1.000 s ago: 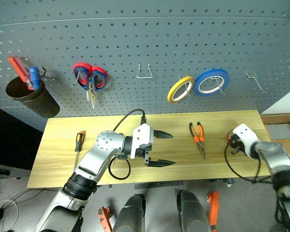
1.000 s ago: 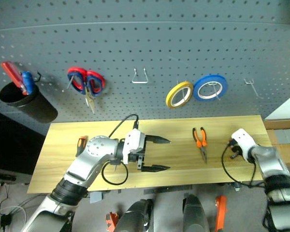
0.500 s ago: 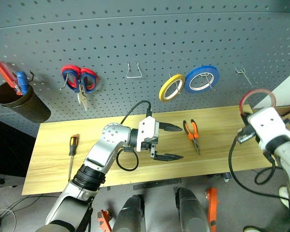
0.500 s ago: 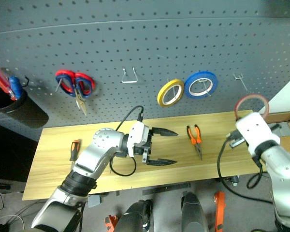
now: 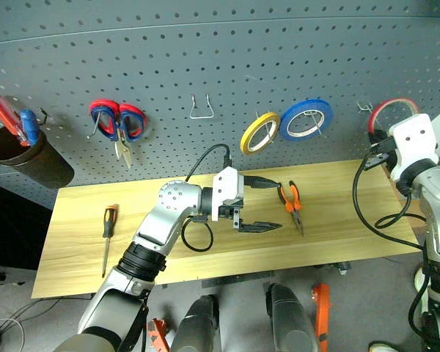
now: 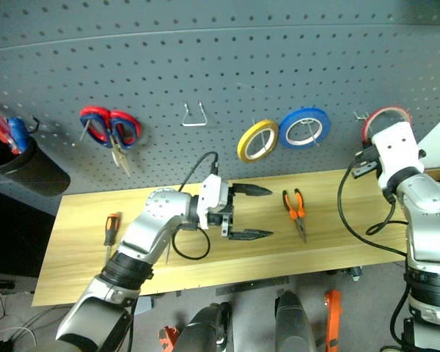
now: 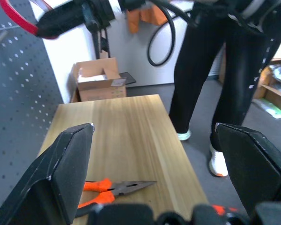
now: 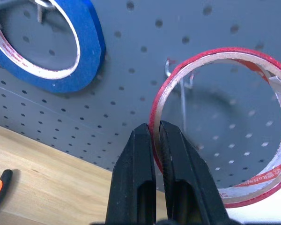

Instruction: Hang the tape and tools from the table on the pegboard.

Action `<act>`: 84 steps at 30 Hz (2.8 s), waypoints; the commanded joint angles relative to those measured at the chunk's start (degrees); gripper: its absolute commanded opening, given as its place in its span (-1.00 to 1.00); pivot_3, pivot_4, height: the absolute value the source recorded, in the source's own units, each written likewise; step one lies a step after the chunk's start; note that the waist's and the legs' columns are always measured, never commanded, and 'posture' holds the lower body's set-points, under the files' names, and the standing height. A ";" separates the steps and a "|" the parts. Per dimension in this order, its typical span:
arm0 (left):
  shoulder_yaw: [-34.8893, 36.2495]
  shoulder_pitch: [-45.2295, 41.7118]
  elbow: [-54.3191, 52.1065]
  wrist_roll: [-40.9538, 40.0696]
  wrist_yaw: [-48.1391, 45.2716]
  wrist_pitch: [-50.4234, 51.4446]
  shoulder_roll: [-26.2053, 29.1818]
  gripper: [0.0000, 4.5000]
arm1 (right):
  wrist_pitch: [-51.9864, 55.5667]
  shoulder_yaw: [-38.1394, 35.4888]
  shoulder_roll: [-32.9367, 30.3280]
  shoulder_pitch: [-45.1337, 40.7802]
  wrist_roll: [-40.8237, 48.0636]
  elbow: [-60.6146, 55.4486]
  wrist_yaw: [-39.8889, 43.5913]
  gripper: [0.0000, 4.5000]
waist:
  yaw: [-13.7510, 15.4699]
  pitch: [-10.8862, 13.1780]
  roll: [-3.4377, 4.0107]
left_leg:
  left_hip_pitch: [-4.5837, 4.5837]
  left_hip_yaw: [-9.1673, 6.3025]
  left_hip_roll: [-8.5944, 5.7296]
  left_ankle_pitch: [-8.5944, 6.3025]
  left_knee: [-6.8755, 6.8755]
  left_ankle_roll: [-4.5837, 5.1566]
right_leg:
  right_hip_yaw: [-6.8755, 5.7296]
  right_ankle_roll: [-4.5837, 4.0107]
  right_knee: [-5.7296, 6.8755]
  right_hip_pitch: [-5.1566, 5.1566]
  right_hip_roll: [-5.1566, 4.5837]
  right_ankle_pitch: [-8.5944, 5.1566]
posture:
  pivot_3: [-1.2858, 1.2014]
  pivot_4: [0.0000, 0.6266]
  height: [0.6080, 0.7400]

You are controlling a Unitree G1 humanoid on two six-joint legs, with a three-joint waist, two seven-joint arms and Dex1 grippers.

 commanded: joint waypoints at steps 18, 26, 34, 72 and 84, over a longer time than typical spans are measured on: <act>4.55 5.93 0.57 3.72 1.70 -4.68 7.90 1.00 | 6.03 2.89 9.05 11.65 1.05 -12.53 -7.94 0.67 | 0.02 -0.03 0.04 | 0.00 -0.07 0.02 0.01 -0.01 -0.02 | 0.04 0.00 0.20 -0.15 -0.01 0.00 | -0.11 -0.06 1.00; 7.21 8.06 6.37 6.39 0.39 -8.39 16.45 1.00 | 30.59 9.66 17.02 10.29 1.59 -18.00 -12.90 1.00 | -0.04 -0.04 0.07 | 0.15 -0.18 0.08 0.03 0.02 -0.02 | 0.08 -0.10 0.36 -0.18 0.04 0.05 | -0.13 0.00 1.00; 7.07 8.04 7.47 7.19 -0.29 -9.16 17.70 1.00 | 31.52 15.39 23.05 3.55 0.31 -4.19 -16.33 1.00 | 0.01 -0.04 0.06 | 0.12 -0.20 0.04 0.03 -0.01 -0.03 | 0.01 -0.10 0.32 -0.20 -0.03 0.05 | -0.10 -0.02 1.00; 6.81 8.97 6.30 7.87 2.94 -9.17 15.17 1.00 | 11.61 15.90 27.47 -10.25 -0.35 39.12 -17.00 0.83 | -1.54 -0.27 -0.03 | 0.20 0.01 0.08 0.04 0.03 -0.05 | 0.05 -0.16 0.49 -0.37 -0.06 0.11 | -0.09 -0.07 1.00; 9.48 12.56 3.04 5.26 4.47 -5.94 15.43 1.00 | 11.08 16.57 27.36 -7.15 -0.92 32.34 -17.84 0.13 | -1.46 -0.34 -0.05 | 0.24 -0.03 0.08 0.04 0.02 -0.05 | 0.03 -0.17 0.46 -0.31 -0.07 0.11 | -0.09 -0.08 1.00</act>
